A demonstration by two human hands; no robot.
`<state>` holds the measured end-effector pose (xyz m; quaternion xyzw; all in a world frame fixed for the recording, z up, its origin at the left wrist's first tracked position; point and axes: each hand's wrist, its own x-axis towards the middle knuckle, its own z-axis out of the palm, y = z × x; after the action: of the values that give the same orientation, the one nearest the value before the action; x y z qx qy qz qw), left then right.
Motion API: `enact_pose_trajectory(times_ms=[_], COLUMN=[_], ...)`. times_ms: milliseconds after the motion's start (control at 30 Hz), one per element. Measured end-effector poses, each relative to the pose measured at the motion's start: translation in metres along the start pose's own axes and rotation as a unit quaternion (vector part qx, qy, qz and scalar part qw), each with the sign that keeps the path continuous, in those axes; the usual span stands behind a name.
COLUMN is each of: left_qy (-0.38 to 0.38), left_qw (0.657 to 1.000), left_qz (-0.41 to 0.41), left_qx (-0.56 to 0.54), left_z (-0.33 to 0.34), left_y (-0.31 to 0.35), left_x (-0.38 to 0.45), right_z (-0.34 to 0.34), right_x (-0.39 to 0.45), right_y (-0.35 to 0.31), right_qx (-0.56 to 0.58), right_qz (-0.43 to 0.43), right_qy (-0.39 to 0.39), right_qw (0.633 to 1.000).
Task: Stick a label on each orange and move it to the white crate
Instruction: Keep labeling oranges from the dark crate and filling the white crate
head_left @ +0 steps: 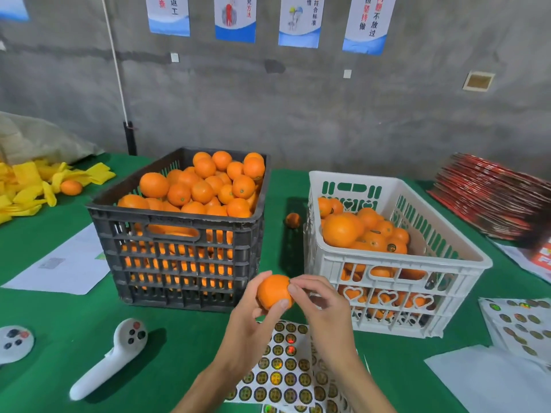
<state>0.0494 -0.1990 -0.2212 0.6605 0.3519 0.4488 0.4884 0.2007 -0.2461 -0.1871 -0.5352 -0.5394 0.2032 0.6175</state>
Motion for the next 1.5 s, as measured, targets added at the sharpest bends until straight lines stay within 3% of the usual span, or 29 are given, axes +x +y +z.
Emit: enact_pose_trajectory(times_ms=[167, 300, 433, 567, 733, 967, 1100, 1233, 1500], left_qy=[0.021, -0.015, -0.044, 0.014, 0.059, -0.054, -0.074, -0.059, 0.030], left_qw=[0.998, 0.998, 0.992, 0.985, 0.946, 0.826, 0.798, 0.811, 0.884], left_qz=[0.026, 0.053, 0.082, 0.091, 0.065, -0.070, -0.075, -0.046, 0.125], left_qx=[-0.061, -0.013, 0.087, 0.143, 0.312, 0.557, 0.594, 0.581, 0.448], left_z=[-0.001, 0.005, 0.007, -0.020, -0.059, -0.086, -0.086, -0.086, -0.079], left_y=[0.051, 0.089, 0.117, 0.123, 0.110, 0.088, 0.077, 0.085, 0.132], left_x=[0.051, 0.096, 0.134, 0.178, 0.240, 0.313, 0.331, 0.331, 0.258], right_z=[-0.021, -0.032, -0.045, -0.061, -0.055, -0.046, -0.046, -0.046, -0.027], right_x=[0.028, 0.069, 0.107, 0.130, 0.137, 0.138, 0.140, 0.141, 0.133], right_y=[-0.029, -0.049, -0.055, -0.039, -0.023, -0.008, -0.005, -0.006, -0.027], right_qx=[-0.175, -0.369, -0.409, -0.442, -0.450, -0.425, -0.390, -0.385, -0.405], right_qz=[-0.144, -0.276, -0.241, -0.281, -0.272, -0.233, -0.219, -0.226, -0.313], right_qy=[-0.082, 0.022, 0.115, 0.192, 0.187, 0.169, 0.173, 0.175, 0.151], right_qw=[0.971, 0.887, 0.872, 0.830, 0.830, 0.858, 0.877, 0.878, 0.846])
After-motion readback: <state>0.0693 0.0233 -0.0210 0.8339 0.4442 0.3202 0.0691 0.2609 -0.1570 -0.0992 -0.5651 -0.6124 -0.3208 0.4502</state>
